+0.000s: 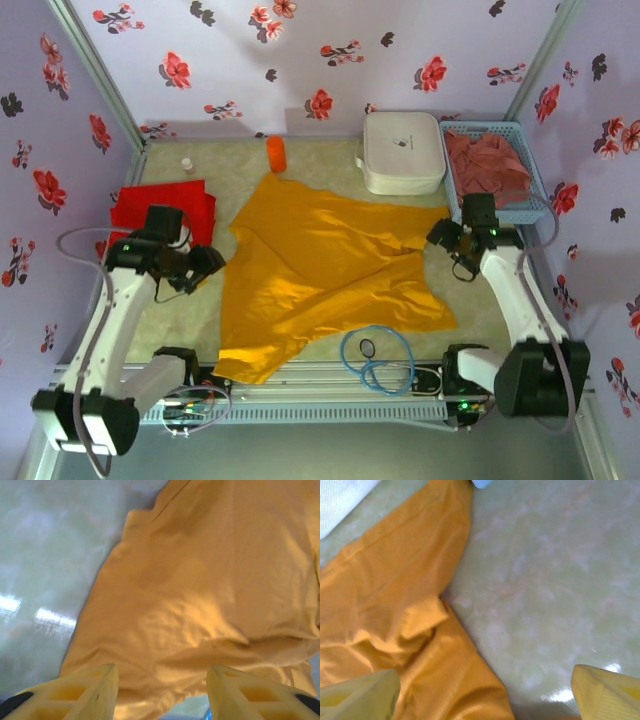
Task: Fold and stack the t-shirts
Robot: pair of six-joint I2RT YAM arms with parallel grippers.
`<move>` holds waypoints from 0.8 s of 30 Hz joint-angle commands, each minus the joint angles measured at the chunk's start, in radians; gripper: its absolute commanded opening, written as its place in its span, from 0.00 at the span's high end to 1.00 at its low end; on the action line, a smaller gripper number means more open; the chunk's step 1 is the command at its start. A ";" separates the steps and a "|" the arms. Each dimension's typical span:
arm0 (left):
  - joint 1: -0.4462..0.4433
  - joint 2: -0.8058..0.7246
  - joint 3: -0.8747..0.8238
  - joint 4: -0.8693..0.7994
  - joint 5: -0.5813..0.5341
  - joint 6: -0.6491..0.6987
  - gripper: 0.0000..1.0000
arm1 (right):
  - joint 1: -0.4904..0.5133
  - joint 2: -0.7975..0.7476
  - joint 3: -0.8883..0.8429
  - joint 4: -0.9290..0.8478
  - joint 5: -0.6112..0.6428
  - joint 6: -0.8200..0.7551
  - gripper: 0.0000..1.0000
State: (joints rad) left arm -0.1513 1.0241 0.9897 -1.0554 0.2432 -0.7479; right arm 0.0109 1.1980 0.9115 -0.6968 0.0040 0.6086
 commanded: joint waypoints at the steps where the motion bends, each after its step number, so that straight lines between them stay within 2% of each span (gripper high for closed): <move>1: 0.000 0.095 0.057 0.204 -0.033 0.110 0.50 | -0.007 0.141 0.060 0.122 -0.034 -0.014 0.12; 6: 0.000 0.298 0.149 0.362 -0.038 0.207 0.43 | -0.006 0.262 0.104 0.177 -0.045 -0.022 0.14; 13: -0.013 0.625 0.355 0.511 -0.027 0.325 0.41 | -0.008 0.277 0.043 0.260 -0.042 -0.033 0.14; 19: -0.012 0.956 0.628 0.517 -0.079 0.408 0.47 | -0.008 0.293 0.037 0.271 -0.062 -0.035 0.16; 21: -0.017 1.042 0.725 0.493 -0.081 0.432 0.50 | -0.008 0.289 0.041 0.261 -0.070 -0.045 0.16; 24: -0.028 1.117 0.783 0.554 -0.084 0.456 0.51 | -0.008 0.278 0.040 0.241 -0.064 -0.062 0.17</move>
State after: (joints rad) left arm -0.1638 2.0972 1.7103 -0.5343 0.1806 -0.3584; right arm 0.0109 1.4811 0.9600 -0.4454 -0.0532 0.5766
